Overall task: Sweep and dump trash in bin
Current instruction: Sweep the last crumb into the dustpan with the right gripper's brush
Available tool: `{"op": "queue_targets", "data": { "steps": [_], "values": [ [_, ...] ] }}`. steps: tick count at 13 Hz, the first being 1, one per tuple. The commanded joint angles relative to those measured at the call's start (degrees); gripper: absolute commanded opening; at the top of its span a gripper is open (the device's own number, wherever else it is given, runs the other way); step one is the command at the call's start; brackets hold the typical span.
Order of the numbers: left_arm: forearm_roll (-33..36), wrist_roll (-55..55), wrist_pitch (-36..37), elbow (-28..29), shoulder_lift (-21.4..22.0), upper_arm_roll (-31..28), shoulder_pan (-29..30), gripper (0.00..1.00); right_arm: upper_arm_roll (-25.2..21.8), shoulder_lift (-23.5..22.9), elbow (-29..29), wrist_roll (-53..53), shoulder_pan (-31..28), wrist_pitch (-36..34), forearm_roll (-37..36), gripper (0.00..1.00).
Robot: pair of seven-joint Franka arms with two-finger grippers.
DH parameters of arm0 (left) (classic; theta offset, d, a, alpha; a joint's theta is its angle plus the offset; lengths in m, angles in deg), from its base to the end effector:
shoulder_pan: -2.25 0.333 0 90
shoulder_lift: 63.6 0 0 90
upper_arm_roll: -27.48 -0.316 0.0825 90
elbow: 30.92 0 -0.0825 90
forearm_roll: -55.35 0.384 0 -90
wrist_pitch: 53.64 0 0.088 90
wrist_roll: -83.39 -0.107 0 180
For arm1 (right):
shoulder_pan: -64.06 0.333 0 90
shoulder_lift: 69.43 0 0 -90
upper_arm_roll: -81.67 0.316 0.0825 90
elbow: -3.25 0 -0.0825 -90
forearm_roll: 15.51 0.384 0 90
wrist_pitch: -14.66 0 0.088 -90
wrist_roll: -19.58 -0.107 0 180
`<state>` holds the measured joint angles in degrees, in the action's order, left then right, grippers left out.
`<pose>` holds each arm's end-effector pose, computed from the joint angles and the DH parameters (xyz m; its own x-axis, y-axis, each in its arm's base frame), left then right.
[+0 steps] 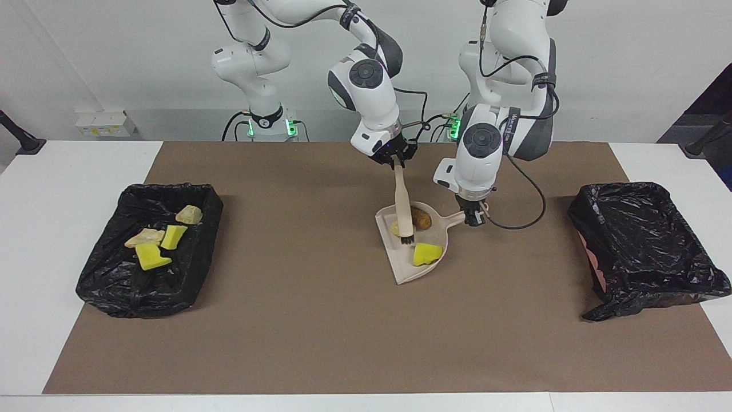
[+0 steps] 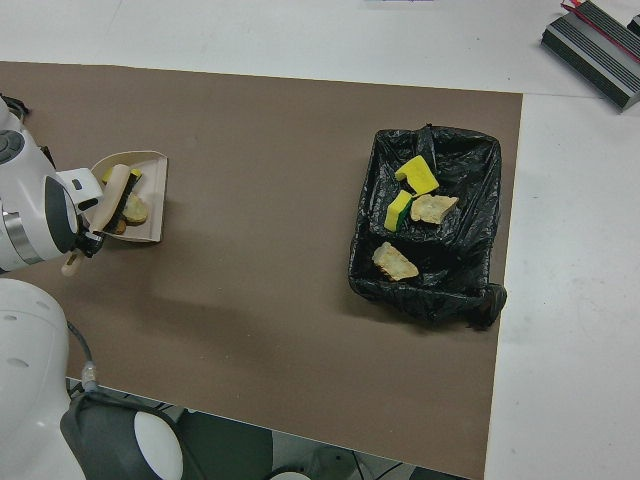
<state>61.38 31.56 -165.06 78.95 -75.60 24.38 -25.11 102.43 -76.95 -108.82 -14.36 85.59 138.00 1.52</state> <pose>0.5343 -0.2343 0.3716 0.1825 -0.9642 -0.1922 -0.9761 -0.2011 0.0820 0.4344 0.4034 0.4236 0.9915 0.0041 -0.1299 -0.0320 -0.9612 -0.2741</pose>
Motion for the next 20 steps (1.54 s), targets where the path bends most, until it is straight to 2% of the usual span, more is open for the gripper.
{"op": "queue_targets", "data": {
  "steps": [1, 3, 5, 7, 11, 17, 20],
  "values": [
    [0.65, -0.03, -1.97, 2.36, 1.72, 0.02, 0.2, 0.0, -0.28, 1.44, 0.63, -0.34, -0.88, -2.91, -0.59, 0.0],
    [0.57, -0.03, -3.01, 2.71, 1.72, 0.02, 0.2, 0.0, -0.2, 5.12, -2.08, -2.0, -1.23, -6.07, -2.52, 0.0],
    [0.57, -0.12, -3.11, 3.06, 1.81, 0.02, 0.29, 0.0, 0.33, 11.09, -7.87, -5.59, 0.0, -7.4, -2.97, 0.0],
    [0.57, -0.12, -3.11, 3.07, 1.81, 0.02, 0.29, 0.0, 0.33, 15.32, -12.27, -10.16, 3.94, -7.4, -2.97, 0.0],
    [0.57, -0.21, -3.2, 3.07, 1.81, 0.02, 0.29, 0.0, 0.33, 20.08, -17.3, -10.8, 7.38, -7.23, -2.79, 0.0],
    [0.57, -0.21, -3.2, 3.07, 1.81, 0.02, 0.29, 0.0, 0.42, 18.51, -18.62, -10.97, 9.84, -3.81, -2.26, 0.0],
    [0.57, -0.21, -3.2, 3.07, 1.81, 0.02, 0.29, 0.0, 0.42, 15.7, -18.62, -18.94, 14.4, -0.21, -2.96, 0.0]
  ]
}}
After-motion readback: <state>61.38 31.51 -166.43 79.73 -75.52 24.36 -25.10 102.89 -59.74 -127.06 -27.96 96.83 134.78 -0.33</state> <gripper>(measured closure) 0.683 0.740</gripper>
